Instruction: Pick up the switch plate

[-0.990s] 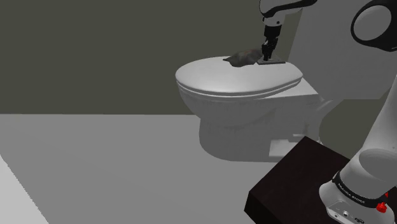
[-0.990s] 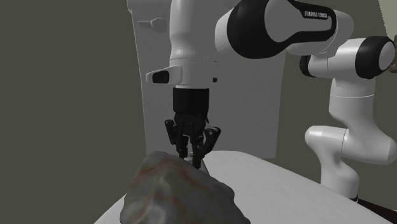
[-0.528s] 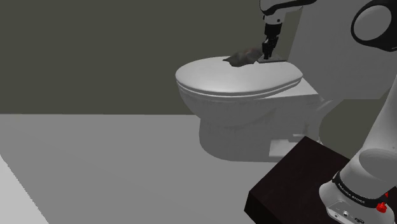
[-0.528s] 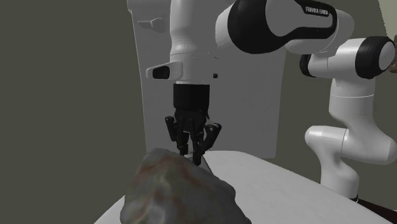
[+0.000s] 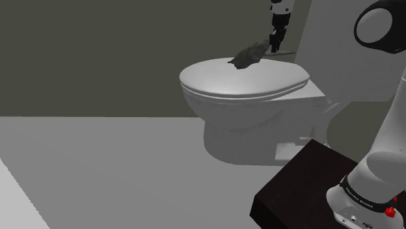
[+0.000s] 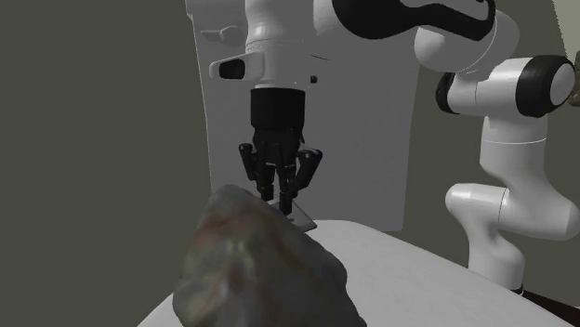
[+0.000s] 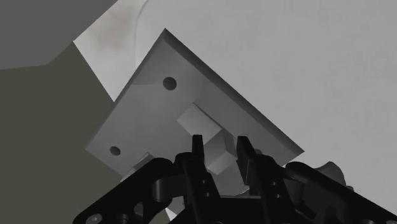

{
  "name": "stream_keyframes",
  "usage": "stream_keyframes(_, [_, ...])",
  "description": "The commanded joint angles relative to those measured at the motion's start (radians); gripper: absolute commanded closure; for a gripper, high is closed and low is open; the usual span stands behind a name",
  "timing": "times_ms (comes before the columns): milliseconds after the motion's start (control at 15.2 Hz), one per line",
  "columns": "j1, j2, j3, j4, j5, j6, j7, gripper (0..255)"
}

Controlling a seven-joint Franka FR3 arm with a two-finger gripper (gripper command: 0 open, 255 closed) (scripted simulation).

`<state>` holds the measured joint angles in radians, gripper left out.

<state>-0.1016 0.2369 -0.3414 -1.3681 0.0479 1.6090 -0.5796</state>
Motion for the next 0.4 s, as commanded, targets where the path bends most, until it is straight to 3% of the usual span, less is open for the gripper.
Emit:
stream_keyframes(0, [-0.002,0.003,-0.001,0.034,0.002,-0.03,-0.001,255])
stream_keyframes(330, [-0.008,0.02,-0.002,0.101,0.008,-0.08,-0.004,255])
